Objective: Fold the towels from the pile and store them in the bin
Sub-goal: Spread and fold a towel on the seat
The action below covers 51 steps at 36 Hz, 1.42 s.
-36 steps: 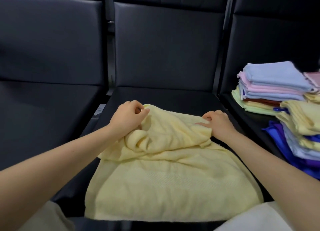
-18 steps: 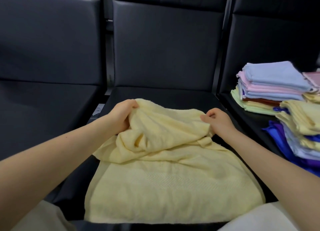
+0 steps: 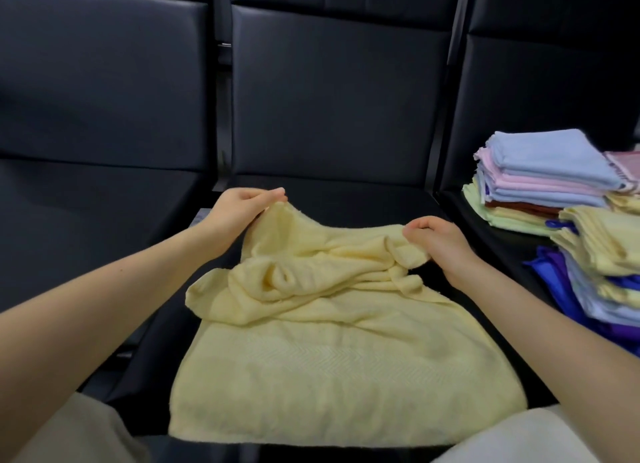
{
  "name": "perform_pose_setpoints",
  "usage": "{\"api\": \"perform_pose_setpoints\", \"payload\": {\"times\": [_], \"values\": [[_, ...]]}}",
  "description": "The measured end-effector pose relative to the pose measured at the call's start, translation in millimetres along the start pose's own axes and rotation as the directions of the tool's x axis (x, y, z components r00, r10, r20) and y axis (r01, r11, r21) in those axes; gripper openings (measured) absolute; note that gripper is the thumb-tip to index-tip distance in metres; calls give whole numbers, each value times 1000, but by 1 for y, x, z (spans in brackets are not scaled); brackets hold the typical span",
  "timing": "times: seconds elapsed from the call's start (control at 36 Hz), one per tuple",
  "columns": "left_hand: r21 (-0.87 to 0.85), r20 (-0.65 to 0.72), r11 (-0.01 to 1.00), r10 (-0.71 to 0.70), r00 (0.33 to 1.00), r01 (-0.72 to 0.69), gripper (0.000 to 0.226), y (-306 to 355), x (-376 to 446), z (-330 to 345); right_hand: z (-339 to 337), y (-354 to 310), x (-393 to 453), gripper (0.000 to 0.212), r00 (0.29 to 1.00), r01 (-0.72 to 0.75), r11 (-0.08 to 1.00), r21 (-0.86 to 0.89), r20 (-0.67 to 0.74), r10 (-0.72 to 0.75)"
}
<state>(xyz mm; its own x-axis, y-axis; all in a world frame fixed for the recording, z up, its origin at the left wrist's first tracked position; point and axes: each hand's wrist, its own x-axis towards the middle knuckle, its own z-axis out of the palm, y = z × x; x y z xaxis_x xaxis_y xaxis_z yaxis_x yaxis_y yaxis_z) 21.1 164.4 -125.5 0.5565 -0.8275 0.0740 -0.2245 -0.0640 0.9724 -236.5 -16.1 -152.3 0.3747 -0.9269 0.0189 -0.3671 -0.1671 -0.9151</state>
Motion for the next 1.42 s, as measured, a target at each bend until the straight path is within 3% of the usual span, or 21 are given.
{"api": "perform_pose_setpoints", "payload": {"times": [0.11,0.25,0.36,0.44,0.58,0.67,0.72,0.83,0.94,1.03,1.14,1.22,1.28,1.33,1.42], "values": [[-5,-88,998,-60,994,60,16,-11,5,-1,-5,8,3,12,999,-41,999,-13,25,42],[313,-111,947,-44,993,77,28,-13,20,-13,-9,9,24,25,996,-93,994,51,22,92],[326,-192,940,-35,981,98,12,-2,44,-28,-6,-6,52,32,997,-62,995,80,-43,66],[400,-278,915,62,959,57,15,8,70,-38,-4,-22,83,26,992,-22,996,90,-120,32],[665,-327,744,372,869,-68,28,27,118,-45,5,-56,129,21,970,93,993,69,-230,-75],[745,-378,667,435,818,-11,30,25,147,-40,14,-57,155,29,952,88,995,46,-297,-70],[793,-380,604,387,840,80,31,15,162,-34,22,-47,169,39,945,32,999,-22,-325,-38],[815,-318,564,243,917,133,37,-11,167,-19,39,-26,169,57,964,-113,974,-197,-260,59],[754,-221,657,246,944,5,38,-23,143,-2,47,-16,143,52,963,-47,913,-405,-260,-65],[674,-159,732,273,949,-97,35,-17,105,4,46,-25,110,43,961,24,932,-362,-247,-121],[612,-36,755,324,945,-236,27,1,42,16,39,-45,53,35,960,187,955,-229,-164,-227],[565,85,753,353,932,-337,18,22,-8,24,25,-59,3,19,939,330,879,-344,25,-343],[558,224,734,316,922,-388,15,30,-37,24,18,-64,-27,14,924,384,778,-497,205,-324],[605,413,679,179,893,-416,16,33,-62,21,12,-64,-52,18,901,417,710,-567,361,-241],[699,610,541,-111,785,-467,34,23,-84,16,1,-56,-79,30,816,424,699,-576,577,-19]]}}
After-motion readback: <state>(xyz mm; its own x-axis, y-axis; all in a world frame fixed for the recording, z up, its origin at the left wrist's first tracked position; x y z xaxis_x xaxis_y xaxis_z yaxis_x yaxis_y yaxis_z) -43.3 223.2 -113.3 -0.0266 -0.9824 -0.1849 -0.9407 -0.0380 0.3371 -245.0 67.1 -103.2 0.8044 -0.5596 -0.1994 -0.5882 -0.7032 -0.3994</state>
